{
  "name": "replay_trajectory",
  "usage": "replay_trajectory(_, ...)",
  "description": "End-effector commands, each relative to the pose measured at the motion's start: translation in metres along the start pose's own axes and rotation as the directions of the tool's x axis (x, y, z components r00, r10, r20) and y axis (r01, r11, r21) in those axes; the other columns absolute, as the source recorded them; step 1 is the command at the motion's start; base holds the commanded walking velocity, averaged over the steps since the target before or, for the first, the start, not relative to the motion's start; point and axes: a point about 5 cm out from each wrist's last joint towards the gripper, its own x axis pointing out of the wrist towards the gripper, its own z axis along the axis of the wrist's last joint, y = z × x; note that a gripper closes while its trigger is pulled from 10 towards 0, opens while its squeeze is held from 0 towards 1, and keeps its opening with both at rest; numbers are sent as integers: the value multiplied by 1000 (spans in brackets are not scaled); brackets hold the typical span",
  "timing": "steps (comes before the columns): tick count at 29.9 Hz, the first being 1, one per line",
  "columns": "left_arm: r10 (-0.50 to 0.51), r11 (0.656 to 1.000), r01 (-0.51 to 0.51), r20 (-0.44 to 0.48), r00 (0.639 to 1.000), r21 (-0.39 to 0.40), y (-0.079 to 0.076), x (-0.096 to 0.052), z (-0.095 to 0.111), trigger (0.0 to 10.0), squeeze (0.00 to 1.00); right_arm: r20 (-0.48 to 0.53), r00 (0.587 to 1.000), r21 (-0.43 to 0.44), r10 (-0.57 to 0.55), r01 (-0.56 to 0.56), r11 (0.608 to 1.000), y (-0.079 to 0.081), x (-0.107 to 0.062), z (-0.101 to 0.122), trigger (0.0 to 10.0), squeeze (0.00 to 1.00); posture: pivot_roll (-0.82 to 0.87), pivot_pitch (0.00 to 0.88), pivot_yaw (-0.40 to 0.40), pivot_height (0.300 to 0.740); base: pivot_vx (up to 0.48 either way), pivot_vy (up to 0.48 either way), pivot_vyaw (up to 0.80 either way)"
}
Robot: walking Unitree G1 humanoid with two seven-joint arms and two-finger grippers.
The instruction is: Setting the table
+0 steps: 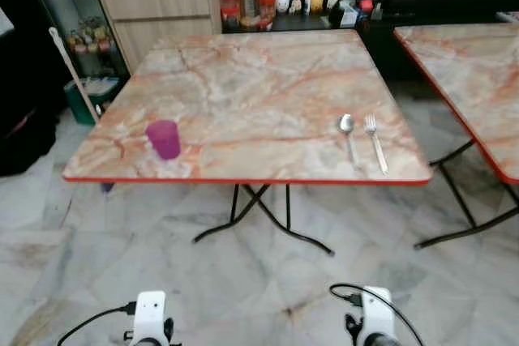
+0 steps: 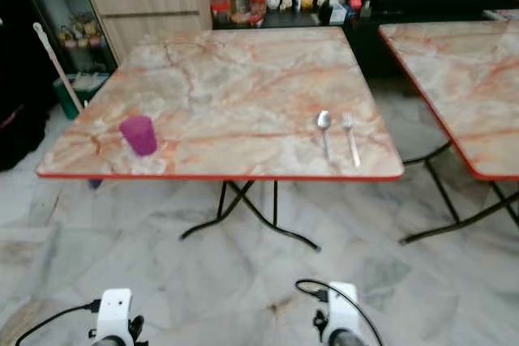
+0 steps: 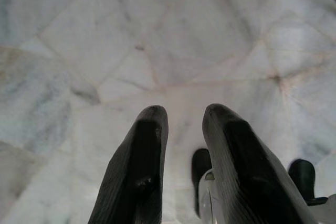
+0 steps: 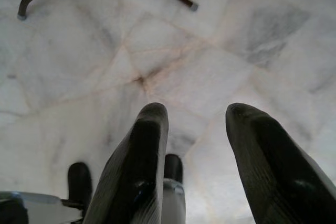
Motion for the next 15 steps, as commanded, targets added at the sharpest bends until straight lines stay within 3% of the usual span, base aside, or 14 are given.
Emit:
replay_trajectory(1,31,999,-31,10,999,-18,8,-1,0,10000,0,14,999,-31,34,-34,999,10,1,3,10000,0,38,0,20,732,0,0,0)
replay_trajectory(5,67,992,-58,84,994,-115,13,-1,9,10000,0,133,984,-131,116,-99,986,20,2,27,10000,0,35,0,9,732,0,0,0)
replay_trajectory(13,68,990,-52,128,989,-129,14,-3,11,10000,0,281,952,-181,121,-71,981,16,0,53,10000,0,42,0,3,732,0,0,0)
replay_trajectory(15,65,991,-50,113,991,-127,13,-4,7,10000,0,364,921,-203,136,-64,977,19,-2,72,10000,0,31,0,5,732,0,0,0)
